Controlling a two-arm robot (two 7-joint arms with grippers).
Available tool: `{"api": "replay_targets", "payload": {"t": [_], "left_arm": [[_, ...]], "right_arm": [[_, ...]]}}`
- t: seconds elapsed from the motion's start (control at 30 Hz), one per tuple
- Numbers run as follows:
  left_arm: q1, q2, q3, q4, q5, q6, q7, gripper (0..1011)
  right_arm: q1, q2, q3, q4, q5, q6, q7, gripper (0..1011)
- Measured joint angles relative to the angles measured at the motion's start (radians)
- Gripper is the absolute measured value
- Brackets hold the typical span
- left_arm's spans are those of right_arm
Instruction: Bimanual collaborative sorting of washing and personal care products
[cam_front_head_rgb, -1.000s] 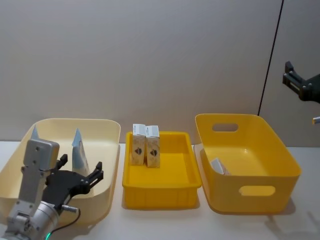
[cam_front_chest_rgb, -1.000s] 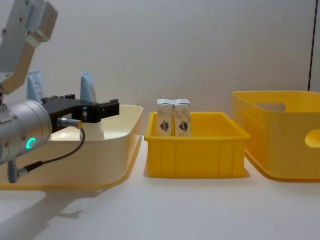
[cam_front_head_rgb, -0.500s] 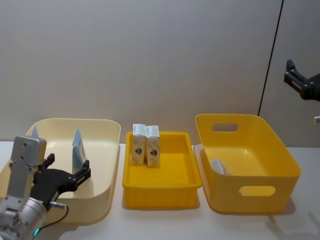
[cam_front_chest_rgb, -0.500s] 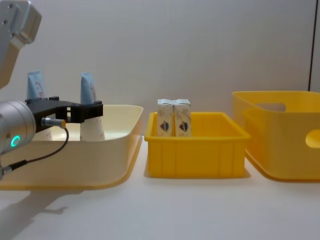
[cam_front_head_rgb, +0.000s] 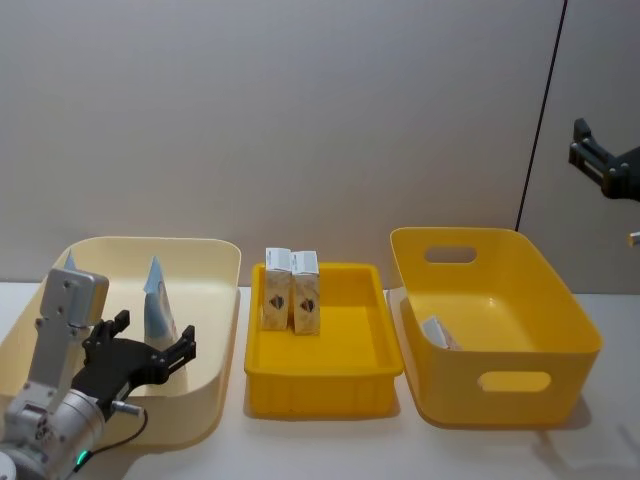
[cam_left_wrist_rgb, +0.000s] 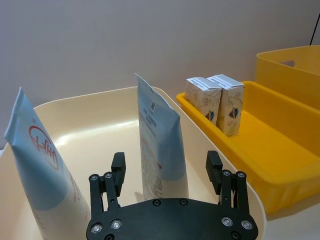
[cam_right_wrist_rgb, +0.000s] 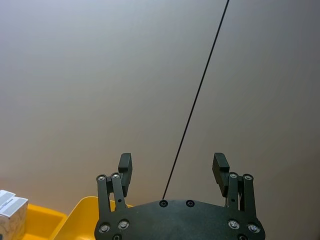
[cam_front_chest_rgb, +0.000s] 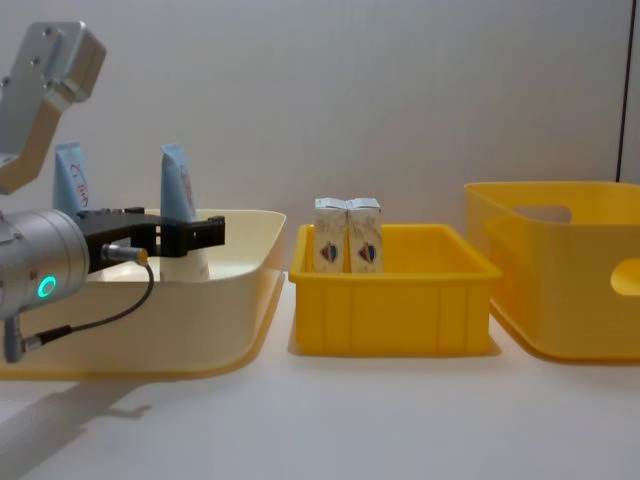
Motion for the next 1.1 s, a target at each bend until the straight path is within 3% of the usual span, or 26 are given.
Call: {"api": "replay_targets", "payload": {"t": [0.4,0.87,1.1], "left_arm": [[-0.051,0.001,0.007,0.075,0.008,0.005,-0.050,1003],[-0.076,0.001,0.008,0.111,0.016,0.004,-0.071,1003],[-0.081,0.001,0.008,0.118,0.017,0.003,-0.075,871]], "right_arm": [[0.000,0.000,0.000,-0.001,0.000,0.000,0.000,1001],[0.000,0.000,0.000,0.000,0.000,0.000,0.000,1001],[0.000,0.000,0.000,0.000,0.000,0.000,0.000,1001]]}}
